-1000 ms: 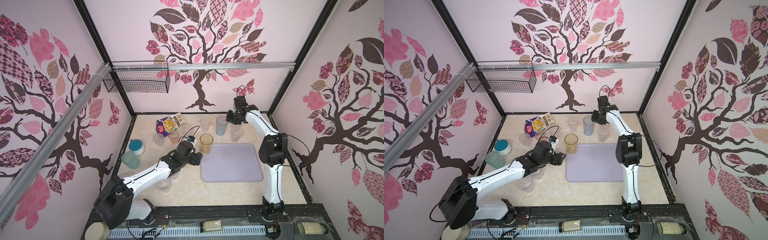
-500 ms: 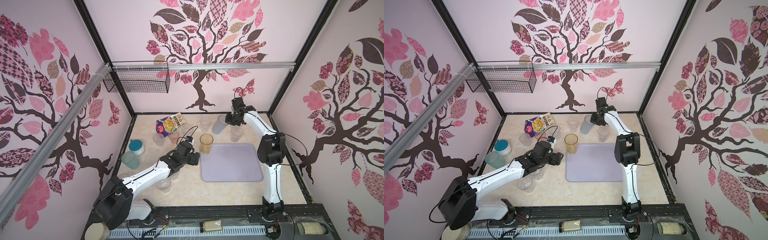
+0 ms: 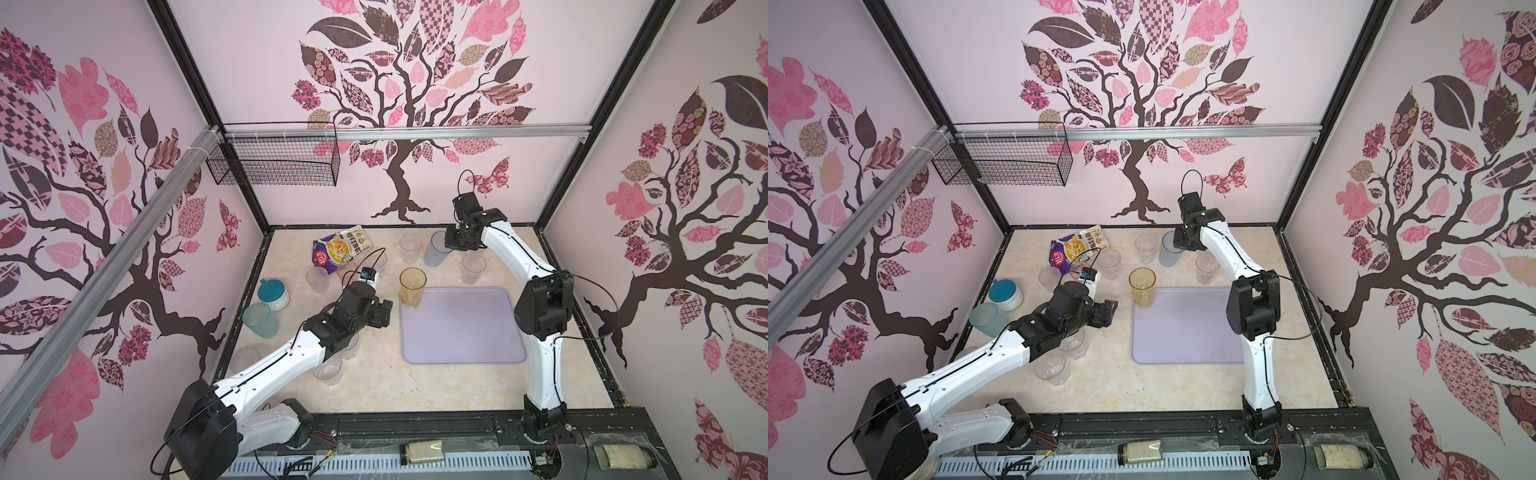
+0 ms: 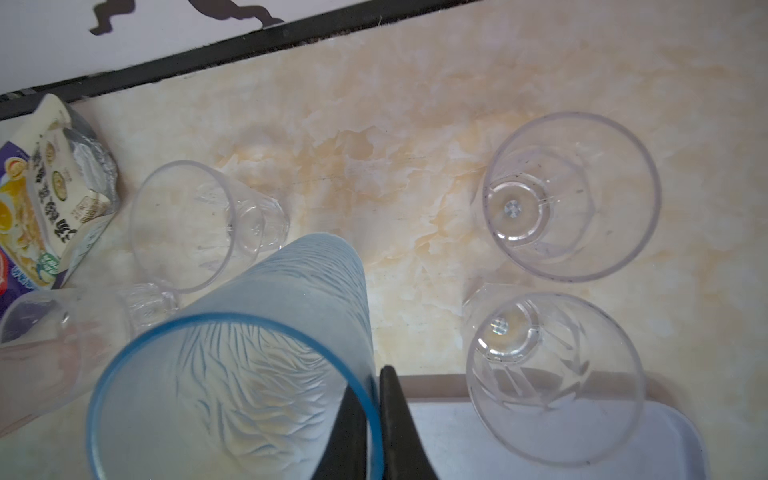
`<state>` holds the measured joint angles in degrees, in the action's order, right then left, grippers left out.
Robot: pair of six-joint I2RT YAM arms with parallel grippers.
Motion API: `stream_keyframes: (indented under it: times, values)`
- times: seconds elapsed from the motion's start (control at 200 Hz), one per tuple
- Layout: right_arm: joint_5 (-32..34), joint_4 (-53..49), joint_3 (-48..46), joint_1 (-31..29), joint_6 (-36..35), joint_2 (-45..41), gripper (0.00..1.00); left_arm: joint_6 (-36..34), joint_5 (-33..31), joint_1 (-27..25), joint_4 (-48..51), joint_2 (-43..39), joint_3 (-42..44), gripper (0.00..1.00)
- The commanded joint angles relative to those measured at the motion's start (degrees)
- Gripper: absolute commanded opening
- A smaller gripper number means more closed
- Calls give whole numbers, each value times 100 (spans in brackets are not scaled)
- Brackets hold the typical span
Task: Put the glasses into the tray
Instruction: 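Lift the frosted blue glass and carry it over the tray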
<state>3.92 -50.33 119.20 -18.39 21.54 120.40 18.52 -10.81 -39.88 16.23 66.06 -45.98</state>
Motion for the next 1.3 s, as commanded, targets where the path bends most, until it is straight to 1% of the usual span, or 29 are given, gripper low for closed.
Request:
stream_keyframes:
  times: [0.0,0.215,0.395,0.505,0.65,0.76,0.84,0.925,1.025,1.075,1.125,1.22,1.295]
  values:
    - [298,-306,6,-181,-164,-928,0,-236,-232,14,169,-295,-228,78]
    - [478,-274,-1202,-317,-320,-2136,0,-567,-462,10,449,-812,-200,79]
    - [538,-396,-2214,-462,-459,-2945,0,-630,-402,4,746,-1023,-225,78]
    - [567,-567,-2657,-582,-487,-3310,0,-630,-370,6,837,-1196,-96,78]
    - [684,-812,-3253,-911,-492,-3620,0,-690,-387,-41,703,-1405,251,77]
    - [908,-1101,-3634,-1182,-449,-3802,0,-633,-494,-112,685,-1512,374,77]
    - [920,-1227,-3894,-1324,-398,-3987,0,-555,-577,-175,698,-1518,413,77]
    - [891,-1317,-4157,-1575,-278,-4078,0,-445,-602,-238,699,-1466,457,77]
    - [911,-1323,-4358,-1962,-93,-3970,0,-296,-650,-335,621,-1343,527,77]
    - [783,-1208,-4422,-2047,-9,-3886,0,-249,-677,-383,544,-1274,561,77]
    - [675,-1101,-4402,-2154,75,-3775,0,-222,-702,-430,496,-1183,563,77]
    - [731,-914,-4232,-2447,169,-3479,0,-202,-755,-461,505,-1092,537,77]
    - [641,-744,-4129,-2506,201,-3214,0,-185,-833,-459,513,-1096,570,77]
